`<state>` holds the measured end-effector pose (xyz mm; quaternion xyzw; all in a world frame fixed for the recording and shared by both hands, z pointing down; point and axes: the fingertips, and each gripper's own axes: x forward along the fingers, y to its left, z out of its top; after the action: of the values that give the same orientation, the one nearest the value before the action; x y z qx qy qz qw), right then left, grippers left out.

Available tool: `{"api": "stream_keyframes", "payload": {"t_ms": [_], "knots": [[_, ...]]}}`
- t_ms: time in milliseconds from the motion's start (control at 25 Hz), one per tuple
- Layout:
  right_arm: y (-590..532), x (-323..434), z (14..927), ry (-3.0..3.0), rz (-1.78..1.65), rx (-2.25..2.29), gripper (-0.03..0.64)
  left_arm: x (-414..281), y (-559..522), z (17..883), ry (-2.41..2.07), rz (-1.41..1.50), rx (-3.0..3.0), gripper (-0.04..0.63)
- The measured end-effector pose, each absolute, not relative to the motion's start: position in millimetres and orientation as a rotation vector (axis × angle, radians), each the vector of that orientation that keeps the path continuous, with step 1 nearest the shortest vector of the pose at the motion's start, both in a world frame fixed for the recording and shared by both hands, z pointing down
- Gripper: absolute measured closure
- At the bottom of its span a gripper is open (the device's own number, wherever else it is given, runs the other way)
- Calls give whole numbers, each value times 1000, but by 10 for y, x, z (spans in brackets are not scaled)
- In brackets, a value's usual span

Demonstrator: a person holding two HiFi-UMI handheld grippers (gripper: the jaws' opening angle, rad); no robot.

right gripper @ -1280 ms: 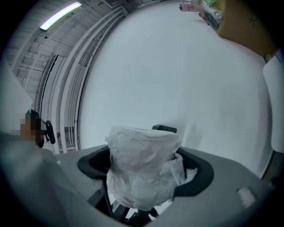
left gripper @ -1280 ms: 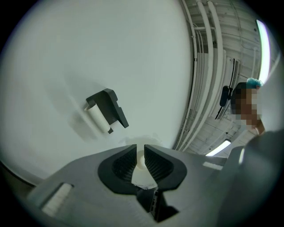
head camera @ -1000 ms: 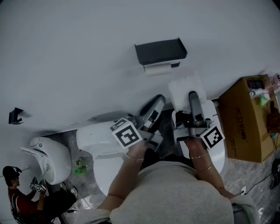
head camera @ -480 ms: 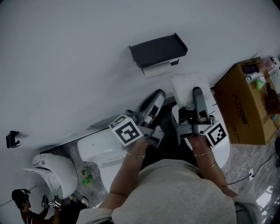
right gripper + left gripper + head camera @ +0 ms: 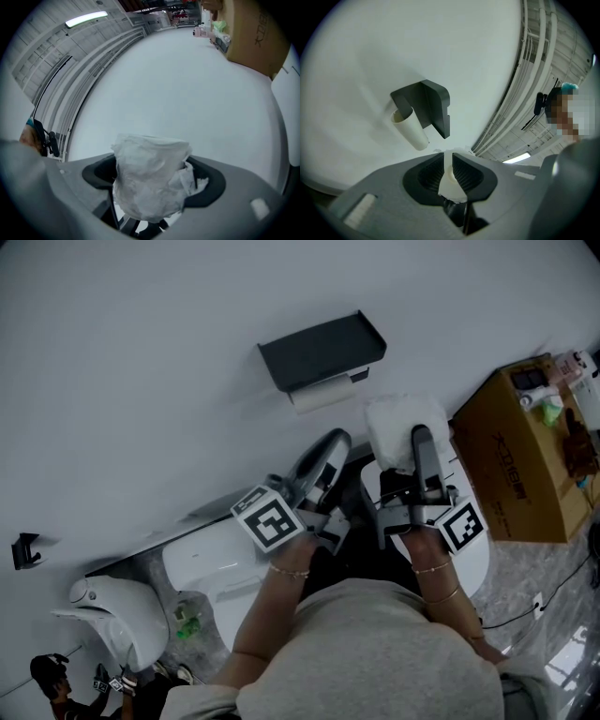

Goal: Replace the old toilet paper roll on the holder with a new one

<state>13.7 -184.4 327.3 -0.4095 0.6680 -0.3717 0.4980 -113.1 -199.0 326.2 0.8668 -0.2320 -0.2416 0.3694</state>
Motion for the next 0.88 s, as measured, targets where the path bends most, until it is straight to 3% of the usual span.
{"api": "stream_keyframes", "payload": {"t_ms": [280, 440, 680, 880], "knots": [[-1850, 115, 3249, 1635, -905, -979, 195, -1187, -2010, 3286, -639, -637, 2217, 546], [-1834, 103, 3237, 1639, -913, -975, 195, -1219, -1980, 3293, -690, -631, 2203, 473], [-2230, 415, 3344, 1631, -953, -981, 195, -1004, -2383, 3408, -768, -632, 2156, 437], [-2516, 558, 3458, 1625, -995, -985, 195, -900, -2681, 3576, -853, -624, 2098, 365]]}}
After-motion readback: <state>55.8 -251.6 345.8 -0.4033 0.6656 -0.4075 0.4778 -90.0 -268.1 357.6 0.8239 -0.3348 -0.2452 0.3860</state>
